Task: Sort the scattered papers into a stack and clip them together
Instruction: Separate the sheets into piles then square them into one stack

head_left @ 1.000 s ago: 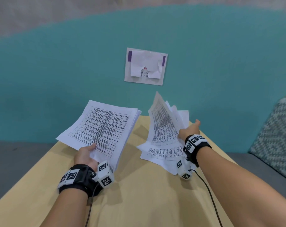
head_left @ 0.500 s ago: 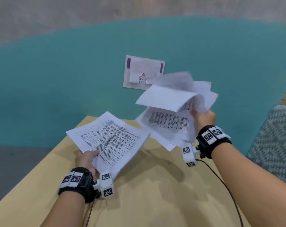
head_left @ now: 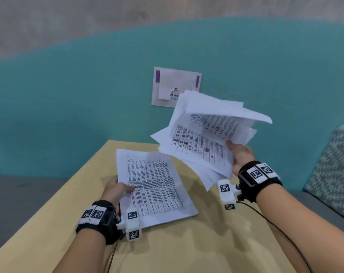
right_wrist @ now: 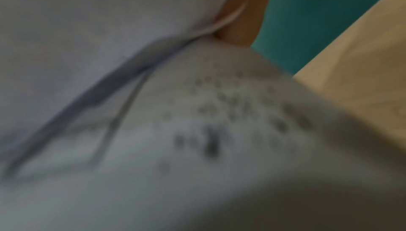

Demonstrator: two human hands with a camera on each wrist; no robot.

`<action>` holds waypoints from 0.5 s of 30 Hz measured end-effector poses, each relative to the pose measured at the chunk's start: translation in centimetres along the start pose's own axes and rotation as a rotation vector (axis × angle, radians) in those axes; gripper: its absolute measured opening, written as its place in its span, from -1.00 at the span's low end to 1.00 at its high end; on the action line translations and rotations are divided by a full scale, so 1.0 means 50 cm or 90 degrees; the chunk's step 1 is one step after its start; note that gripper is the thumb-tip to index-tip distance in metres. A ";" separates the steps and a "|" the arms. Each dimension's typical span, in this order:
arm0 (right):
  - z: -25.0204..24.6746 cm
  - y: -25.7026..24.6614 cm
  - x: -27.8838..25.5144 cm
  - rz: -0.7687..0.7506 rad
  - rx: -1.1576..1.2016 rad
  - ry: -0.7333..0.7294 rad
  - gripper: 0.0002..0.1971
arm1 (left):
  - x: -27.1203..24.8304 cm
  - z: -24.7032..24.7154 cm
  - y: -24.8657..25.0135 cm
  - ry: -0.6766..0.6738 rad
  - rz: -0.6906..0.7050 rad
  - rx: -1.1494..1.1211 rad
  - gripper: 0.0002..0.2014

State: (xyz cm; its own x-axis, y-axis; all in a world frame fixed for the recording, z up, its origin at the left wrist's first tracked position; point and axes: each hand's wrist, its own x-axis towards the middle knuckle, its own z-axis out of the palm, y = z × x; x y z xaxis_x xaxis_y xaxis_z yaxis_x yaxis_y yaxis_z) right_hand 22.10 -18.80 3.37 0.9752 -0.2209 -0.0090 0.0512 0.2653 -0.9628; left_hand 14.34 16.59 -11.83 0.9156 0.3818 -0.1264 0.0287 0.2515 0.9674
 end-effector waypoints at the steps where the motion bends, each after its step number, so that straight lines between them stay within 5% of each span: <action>1: 0.001 0.016 0.003 0.007 -0.034 -0.016 -0.65 | 0.000 0.000 -0.001 -0.019 0.001 0.025 -0.51; 5: 0.011 0.097 -0.011 0.112 -0.298 -0.102 -0.45 | 0.006 0.003 -0.005 -0.064 -0.003 0.056 -0.48; 9: 0.027 0.152 -0.030 0.110 -0.605 -0.202 -0.53 | -0.012 0.004 0.008 -0.095 -0.013 0.061 -0.55; 15: 0.054 0.189 -0.038 0.142 -0.716 -0.238 -0.68 | -0.025 0.011 0.019 -0.058 -0.029 0.093 -0.71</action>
State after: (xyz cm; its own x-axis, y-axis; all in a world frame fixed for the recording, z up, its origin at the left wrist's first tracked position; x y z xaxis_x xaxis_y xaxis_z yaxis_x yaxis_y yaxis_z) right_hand 21.32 -13.35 -4.98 0.9504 0.0602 -0.3051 -0.1609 -0.7445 -0.6479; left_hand 13.44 15.87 -10.65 0.9446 0.2886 -0.1565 0.1224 0.1329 0.9835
